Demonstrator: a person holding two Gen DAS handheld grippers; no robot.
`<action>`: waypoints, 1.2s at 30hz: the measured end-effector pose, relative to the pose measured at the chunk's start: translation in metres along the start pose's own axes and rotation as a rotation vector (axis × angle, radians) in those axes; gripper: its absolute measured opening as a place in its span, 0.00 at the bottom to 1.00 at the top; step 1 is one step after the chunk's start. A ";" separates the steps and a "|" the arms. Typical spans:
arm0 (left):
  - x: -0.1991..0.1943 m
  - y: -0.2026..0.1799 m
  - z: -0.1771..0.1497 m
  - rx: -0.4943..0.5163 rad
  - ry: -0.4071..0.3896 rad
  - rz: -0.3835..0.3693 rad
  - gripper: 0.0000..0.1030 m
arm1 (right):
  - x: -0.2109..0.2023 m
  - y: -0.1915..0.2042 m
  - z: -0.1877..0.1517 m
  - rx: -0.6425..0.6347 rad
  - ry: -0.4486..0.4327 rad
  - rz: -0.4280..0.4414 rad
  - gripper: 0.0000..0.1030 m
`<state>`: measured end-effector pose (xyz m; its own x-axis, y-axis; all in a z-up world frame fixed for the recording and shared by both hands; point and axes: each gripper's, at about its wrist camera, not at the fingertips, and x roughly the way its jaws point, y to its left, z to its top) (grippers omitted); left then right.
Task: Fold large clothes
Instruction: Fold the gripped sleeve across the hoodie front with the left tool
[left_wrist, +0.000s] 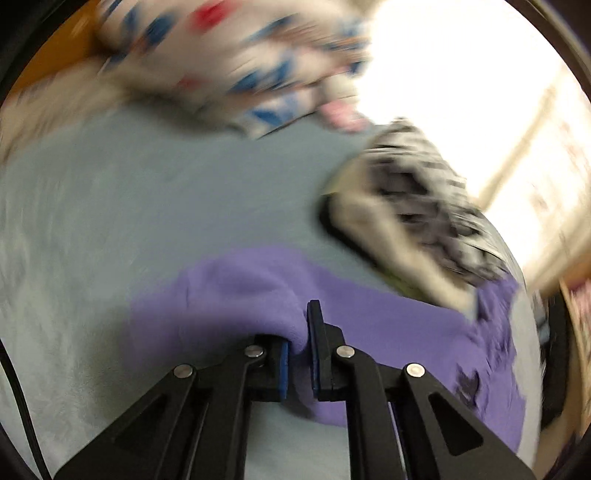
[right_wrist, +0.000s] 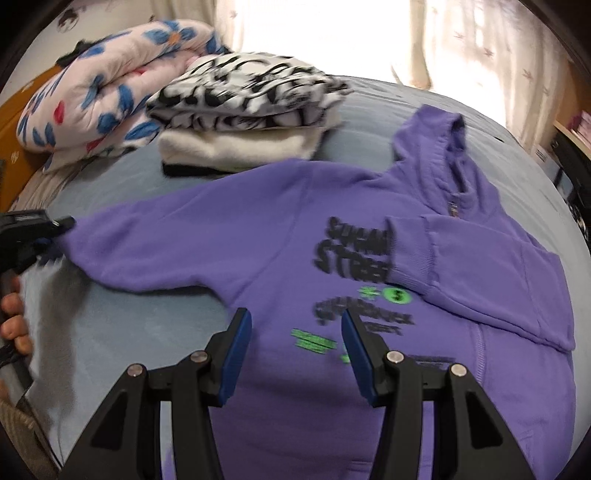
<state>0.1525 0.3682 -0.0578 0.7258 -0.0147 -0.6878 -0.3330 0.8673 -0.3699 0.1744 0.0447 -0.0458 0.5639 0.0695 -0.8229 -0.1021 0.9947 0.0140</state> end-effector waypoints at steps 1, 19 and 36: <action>-0.011 -0.025 -0.002 0.063 -0.023 -0.013 0.06 | -0.003 -0.006 -0.001 0.015 -0.003 0.000 0.50; 0.050 -0.316 -0.217 0.661 0.385 -0.153 0.35 | -0.057 -0.228 -0.063 0.426 -0.014 -0.142 0.50; -0.024 -0.276 -0.229 0.561 0.501 -0.287 0.67 | -0.067 -0.222 -0.075 0.383 -0.035 -0.038 0.50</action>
<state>0.0888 0.0152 -0.0819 0.3364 -0.3809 -0.8612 0.2739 0.9146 -0.2975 0.0983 -0.1862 -0.0366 0.5896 0.0276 -0.8072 0.2296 0.9525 0.2002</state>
